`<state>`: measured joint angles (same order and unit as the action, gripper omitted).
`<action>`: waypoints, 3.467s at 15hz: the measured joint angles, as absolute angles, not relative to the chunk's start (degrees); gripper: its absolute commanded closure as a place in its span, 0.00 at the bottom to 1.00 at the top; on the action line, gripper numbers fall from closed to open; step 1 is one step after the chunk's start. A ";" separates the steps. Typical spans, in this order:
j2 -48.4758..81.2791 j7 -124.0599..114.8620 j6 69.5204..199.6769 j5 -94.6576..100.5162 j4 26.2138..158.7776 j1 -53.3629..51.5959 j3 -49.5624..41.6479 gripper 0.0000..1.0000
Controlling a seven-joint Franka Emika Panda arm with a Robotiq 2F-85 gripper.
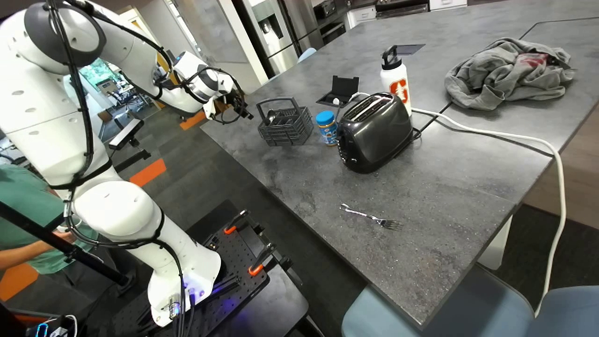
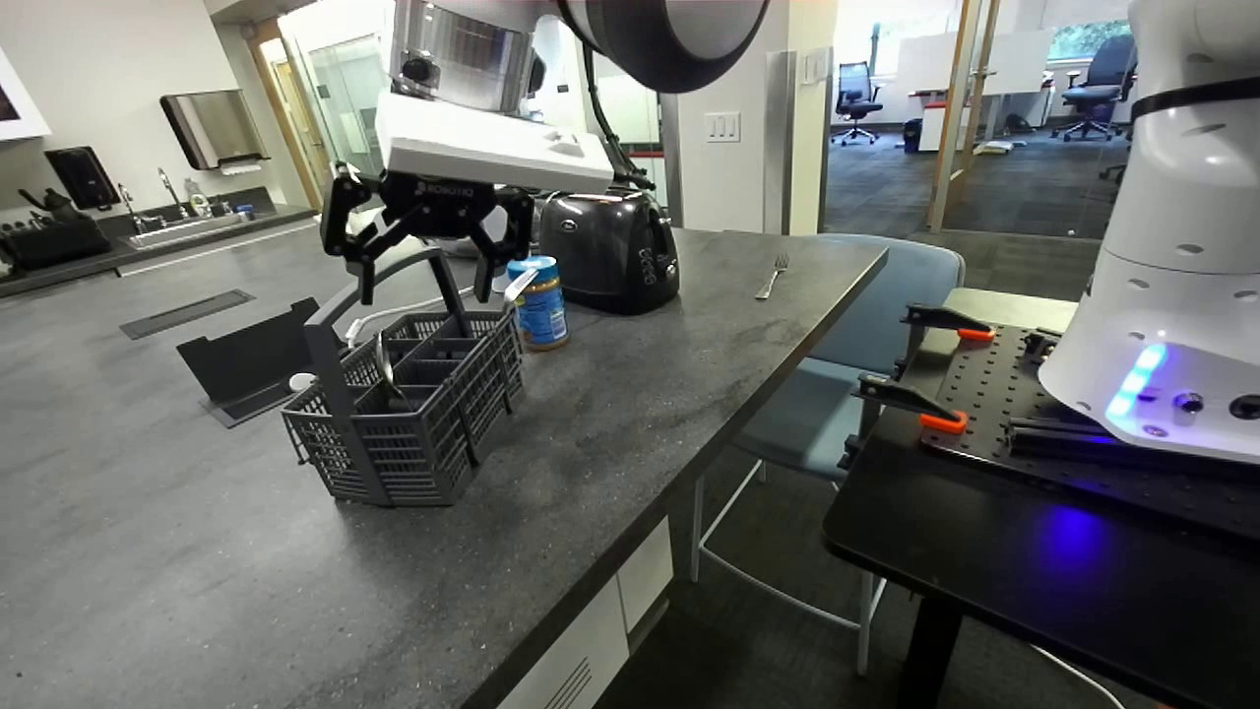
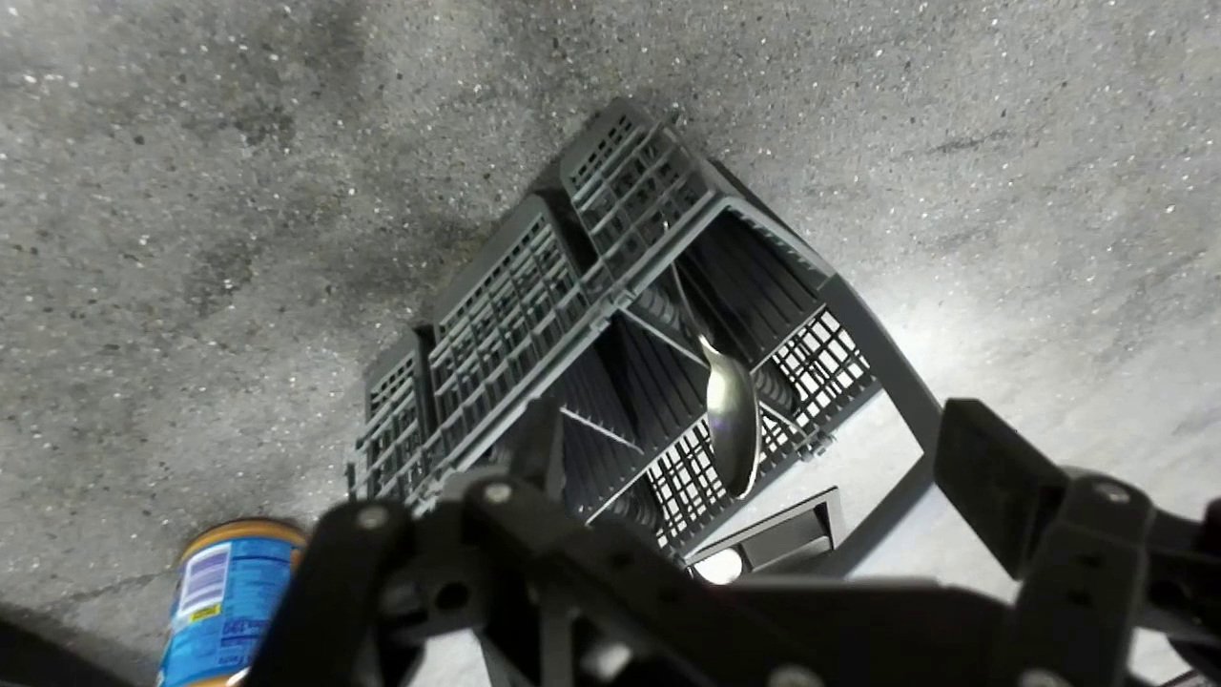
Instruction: Pick up the spoon from the basket and put it on the table
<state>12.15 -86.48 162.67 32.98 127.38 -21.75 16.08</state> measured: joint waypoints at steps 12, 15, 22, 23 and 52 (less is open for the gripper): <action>20.24 -92.17 163.33 41.34 119.53 -24.01 11.78 0.20; 21.79 -93.88 163.70 43.38 118.10 -24.69 10.23 0.38; 24.51 -97.49 165.07 47.11 116.05 -26.37 7.47 0.53; 24.79 -98.08 165.59 47.54 115.93 -26.57 7.17 0.51; 29.93 -108.45 170.23 56.59 112.59 -37.36 -5.16 1.00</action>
<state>29.93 -108.45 170.23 56.59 112.59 -37.36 -5.16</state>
